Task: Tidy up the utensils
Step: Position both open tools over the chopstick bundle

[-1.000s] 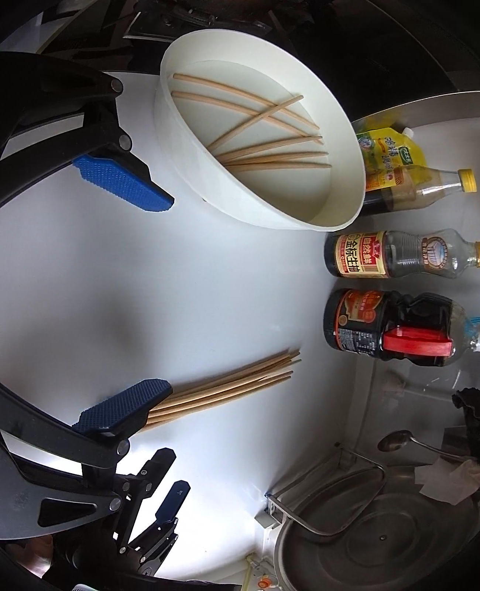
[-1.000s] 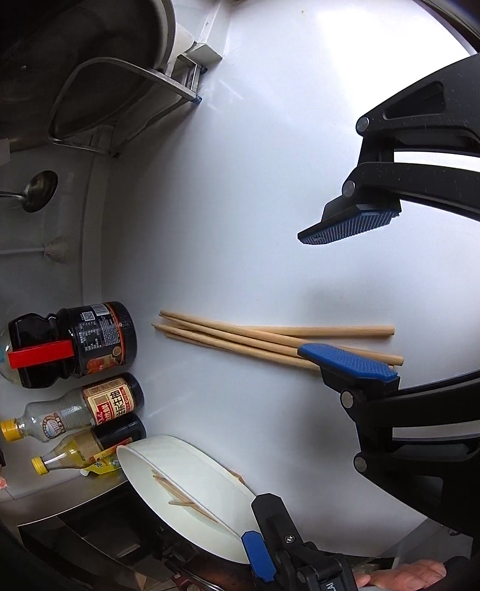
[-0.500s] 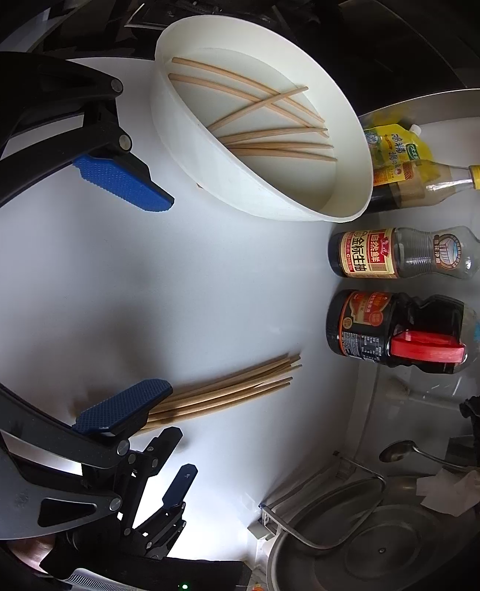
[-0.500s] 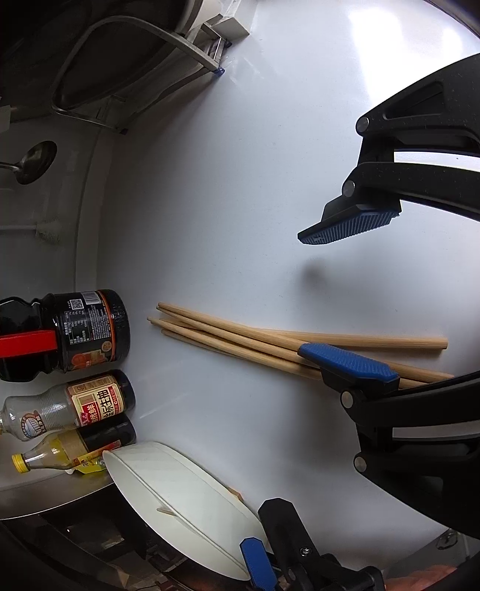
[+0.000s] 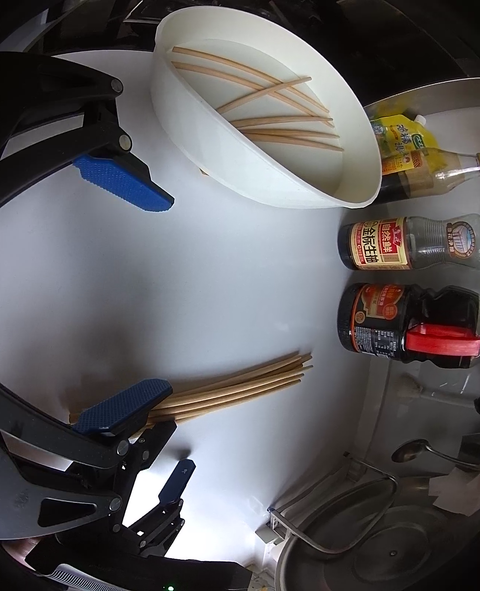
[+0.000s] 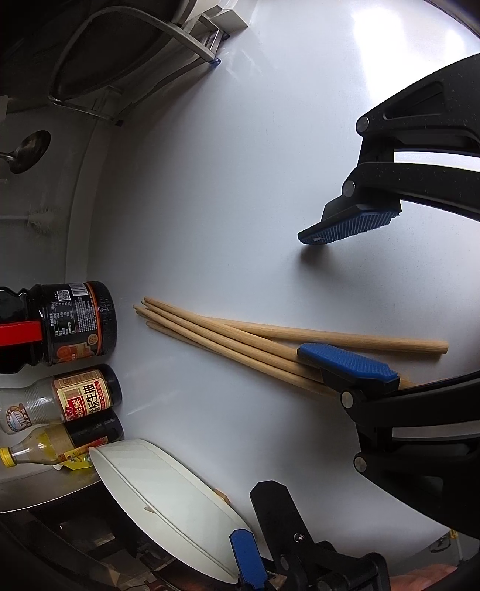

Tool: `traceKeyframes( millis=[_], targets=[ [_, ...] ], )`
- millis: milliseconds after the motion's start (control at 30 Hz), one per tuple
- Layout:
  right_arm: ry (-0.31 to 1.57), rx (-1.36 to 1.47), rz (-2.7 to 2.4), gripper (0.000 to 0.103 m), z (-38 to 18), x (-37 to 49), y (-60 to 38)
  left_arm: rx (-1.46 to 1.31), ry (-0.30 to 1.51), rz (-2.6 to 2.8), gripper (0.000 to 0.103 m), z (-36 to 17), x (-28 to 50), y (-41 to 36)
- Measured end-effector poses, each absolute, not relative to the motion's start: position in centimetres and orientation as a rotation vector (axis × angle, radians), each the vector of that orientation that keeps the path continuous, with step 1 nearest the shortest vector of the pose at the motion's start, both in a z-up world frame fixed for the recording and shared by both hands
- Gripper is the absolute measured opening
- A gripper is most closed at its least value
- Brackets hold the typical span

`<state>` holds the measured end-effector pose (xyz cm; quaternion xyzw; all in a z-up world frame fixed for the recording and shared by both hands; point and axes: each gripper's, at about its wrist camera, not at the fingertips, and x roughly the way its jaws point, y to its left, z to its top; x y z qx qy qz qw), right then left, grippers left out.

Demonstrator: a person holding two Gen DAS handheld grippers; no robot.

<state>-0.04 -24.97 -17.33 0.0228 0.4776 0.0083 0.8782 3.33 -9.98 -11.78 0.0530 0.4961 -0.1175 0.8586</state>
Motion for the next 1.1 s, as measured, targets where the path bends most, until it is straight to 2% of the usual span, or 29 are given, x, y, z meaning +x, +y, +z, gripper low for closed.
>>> traceKeyframes(
  millis=[1100],
  targets=[
    [0.967, 0.071, -0.064, 0.053, -17.5, -0.5, -29.3, 0.178, 1.083, -0.268, 0.09, -16.2, 5.1, -14.4]
  ],
)
